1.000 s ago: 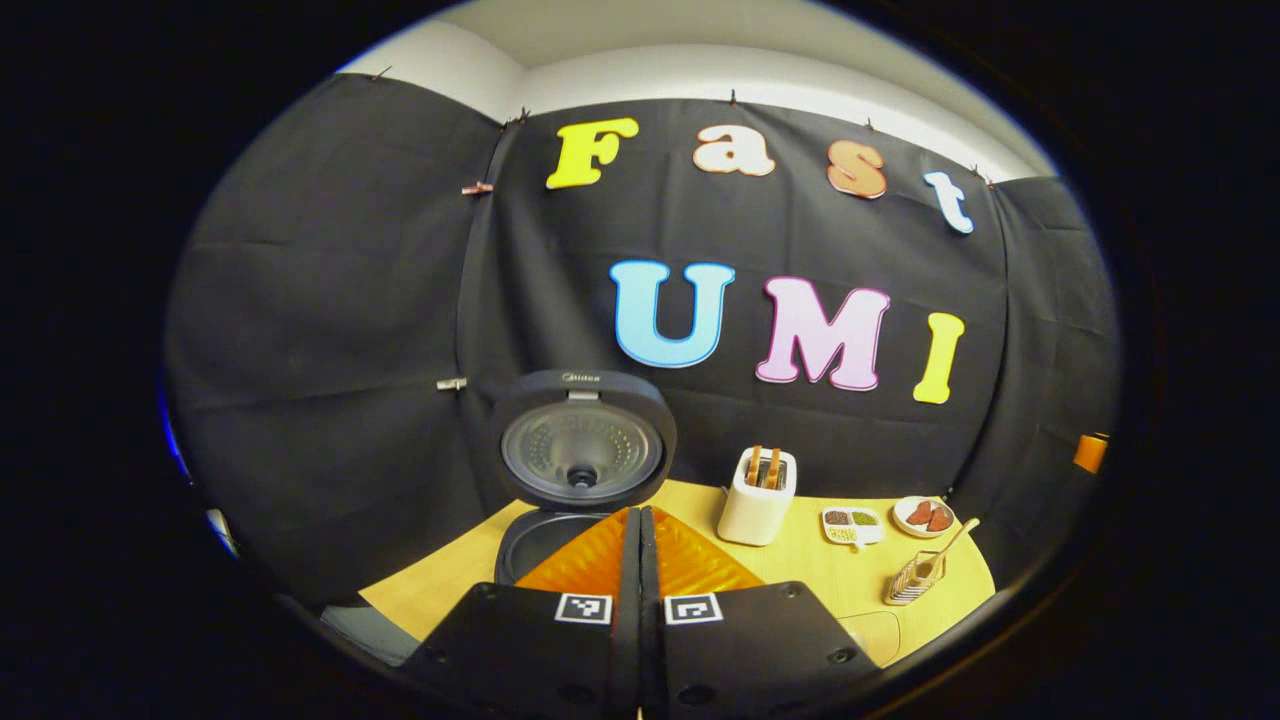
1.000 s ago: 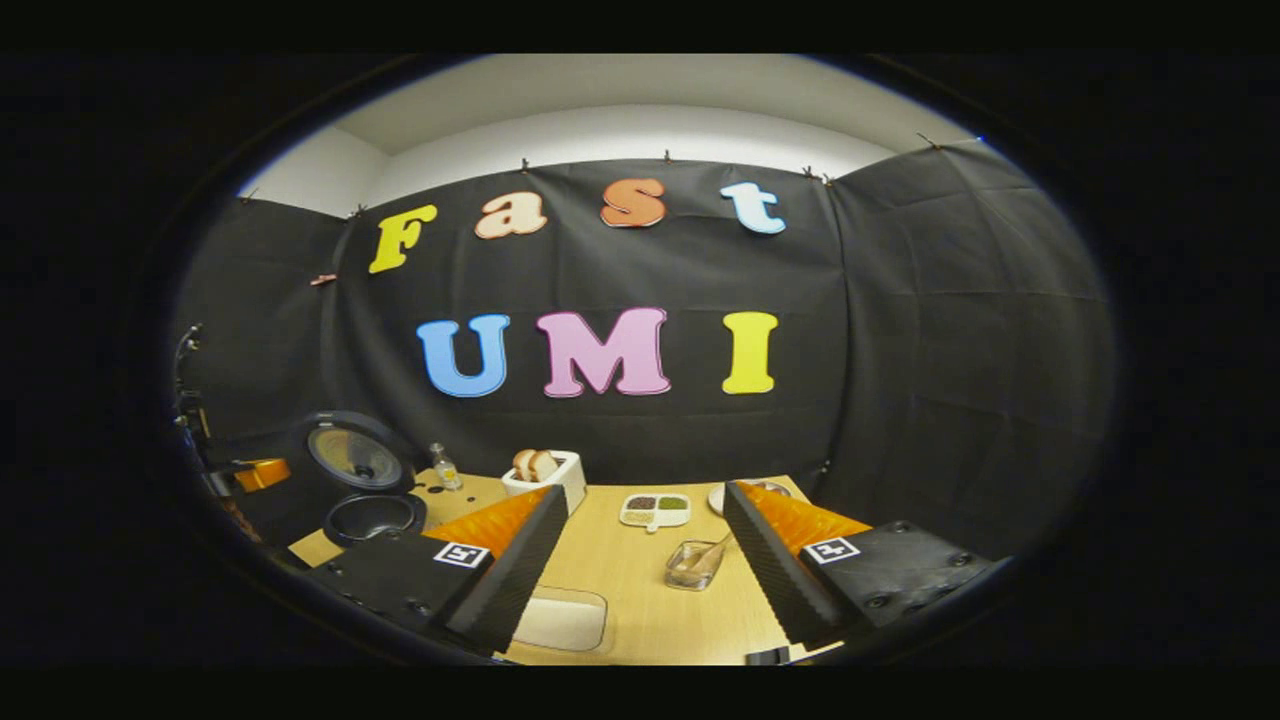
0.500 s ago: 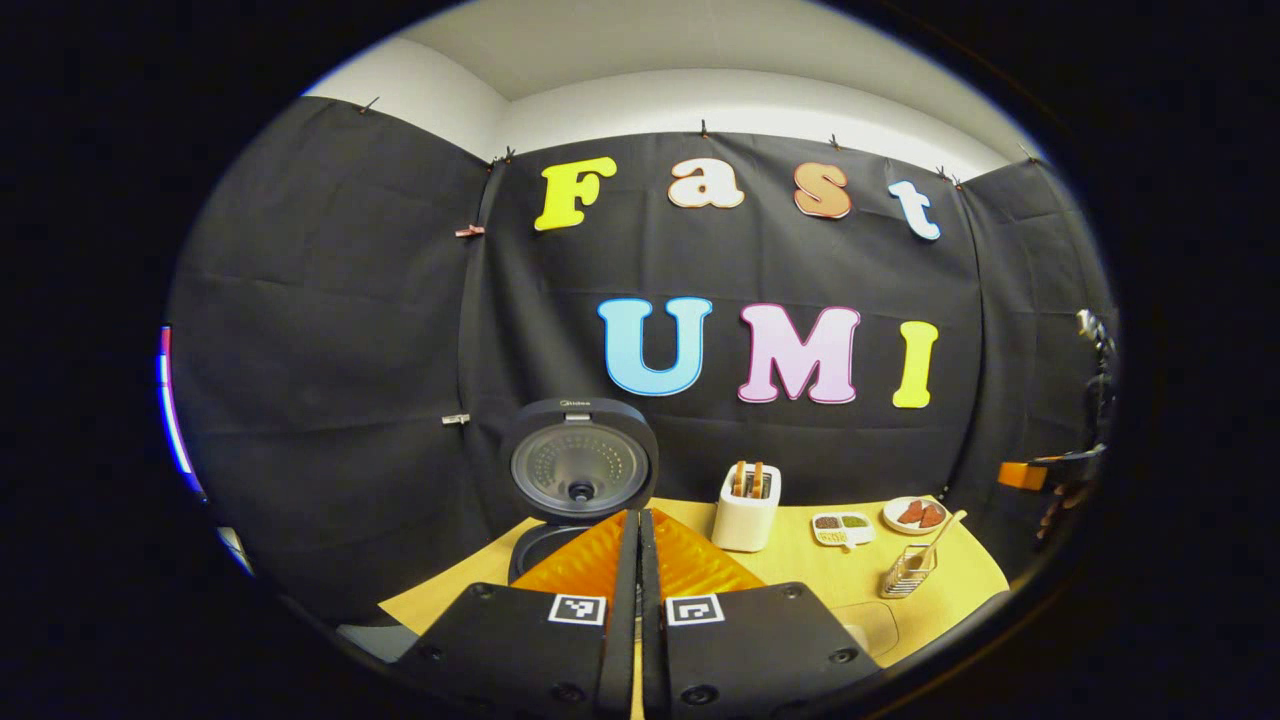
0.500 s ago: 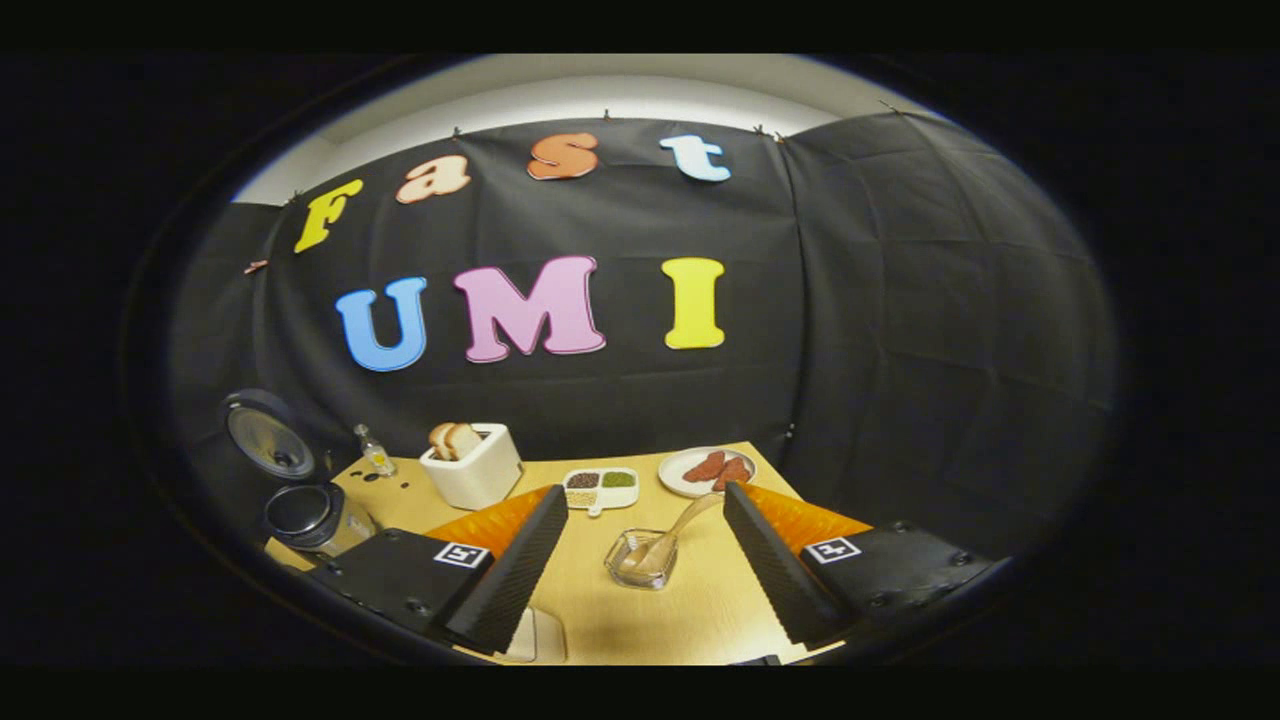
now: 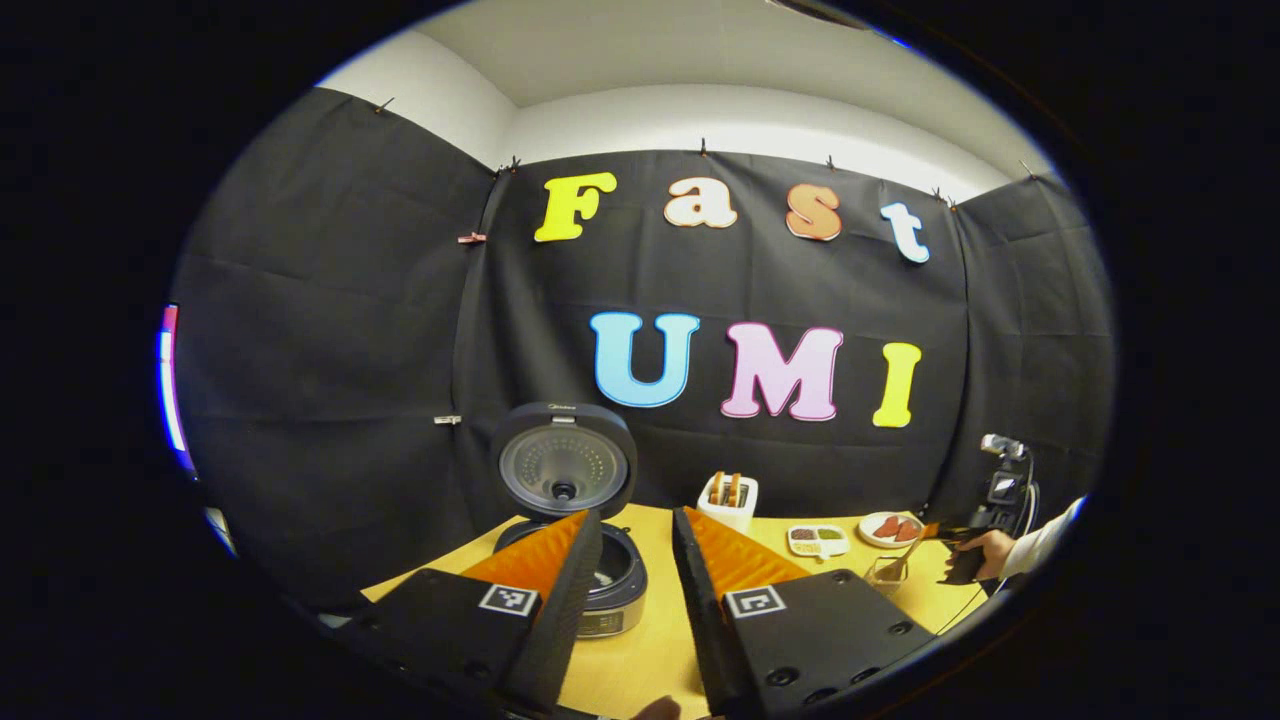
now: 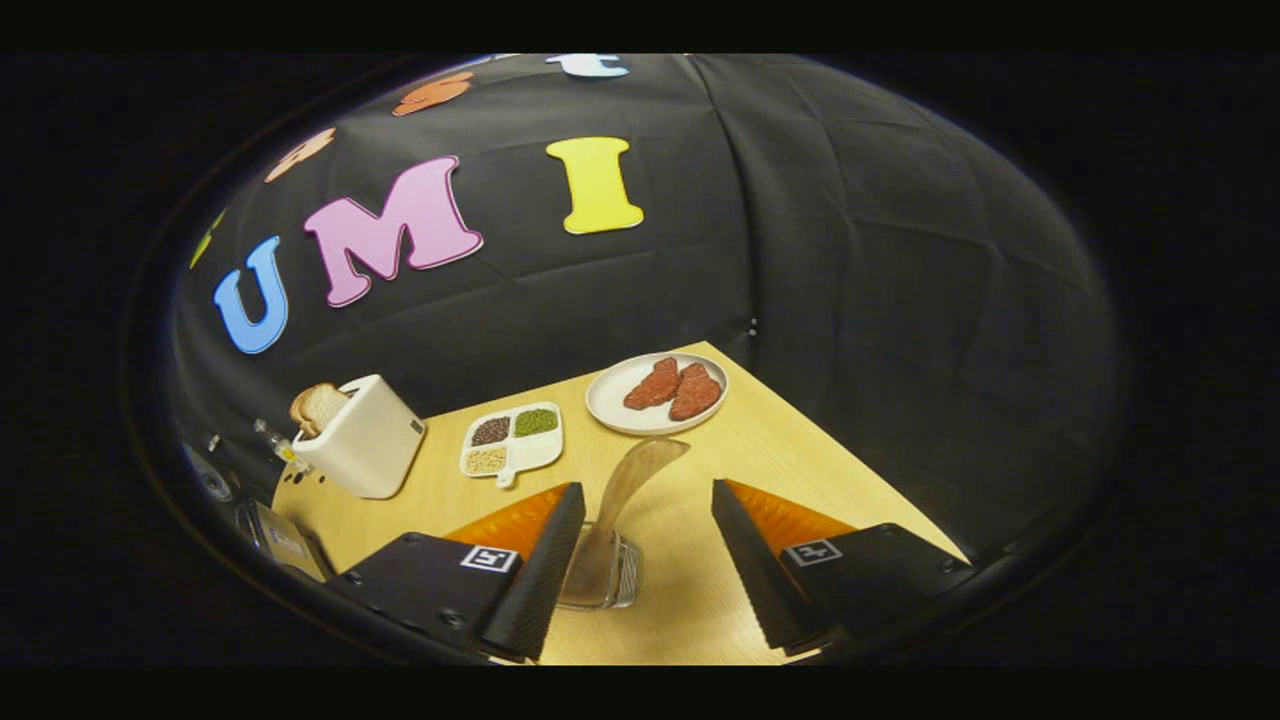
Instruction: Close the left gripper, press the button to open the rice cooker; take a wooden spoon from the chopstick holder with the right hand, scoop a spoonful of rice and pour it into the rice cooker, then put the wooden spoon back into the chopstick holder.
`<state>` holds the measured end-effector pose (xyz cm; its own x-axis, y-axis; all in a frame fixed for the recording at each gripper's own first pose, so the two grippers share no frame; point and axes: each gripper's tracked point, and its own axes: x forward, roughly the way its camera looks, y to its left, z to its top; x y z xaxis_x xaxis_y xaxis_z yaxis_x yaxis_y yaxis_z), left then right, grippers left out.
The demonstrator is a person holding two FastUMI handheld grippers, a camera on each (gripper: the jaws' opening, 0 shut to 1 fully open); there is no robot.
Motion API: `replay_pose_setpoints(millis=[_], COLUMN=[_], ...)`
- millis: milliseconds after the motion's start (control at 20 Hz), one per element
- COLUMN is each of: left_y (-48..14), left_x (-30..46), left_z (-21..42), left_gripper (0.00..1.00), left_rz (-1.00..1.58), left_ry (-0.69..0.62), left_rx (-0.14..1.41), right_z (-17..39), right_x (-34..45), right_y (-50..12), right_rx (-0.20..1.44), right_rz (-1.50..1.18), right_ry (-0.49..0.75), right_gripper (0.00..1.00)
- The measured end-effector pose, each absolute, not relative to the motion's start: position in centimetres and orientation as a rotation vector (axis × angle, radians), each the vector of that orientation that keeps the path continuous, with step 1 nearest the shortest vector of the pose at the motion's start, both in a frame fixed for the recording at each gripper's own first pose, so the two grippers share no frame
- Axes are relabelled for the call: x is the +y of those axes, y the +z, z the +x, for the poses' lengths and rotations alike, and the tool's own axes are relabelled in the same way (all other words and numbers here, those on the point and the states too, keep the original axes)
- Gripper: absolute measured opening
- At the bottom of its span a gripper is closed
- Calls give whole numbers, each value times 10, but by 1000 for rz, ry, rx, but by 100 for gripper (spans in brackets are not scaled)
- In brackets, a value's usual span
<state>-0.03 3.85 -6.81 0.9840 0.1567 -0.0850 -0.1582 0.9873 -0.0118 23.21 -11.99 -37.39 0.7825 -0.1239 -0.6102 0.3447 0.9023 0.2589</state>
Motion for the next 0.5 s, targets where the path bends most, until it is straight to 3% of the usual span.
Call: replay_pose_setpoints(millis=[100, 150, 200, 250, 400, 500], left_y=[-72, -77, -80, -82, -85, -84], left_x=[34, 31, 29, 28, 23, 21], left_z=[0, -1, -1, 0, 2, 2], left_gripper=[61, 71, 66, 68, 69, 69], left_rz=[-38, -46, -46, -43, -5, 7], left_ry=[159, 157, 158, 155, 147, 141], left_rx=[92, 106, 121, 132, 159, 163], right_z=[245, 249, 252, 253, 259, 261], right_x=[-119, -116, -112, -111, -110, -105], right_y=[-388, -392, -396, -400, -408, -405], right_rx=[644, 652, 662, 670, 691, 699], right_rz=[402, 426, 445, 448, 498, 544], right_ry=[-269, -265, -260, -261, -263, -255], right_gripper=[68, 57, 58, 58, 33, 27])
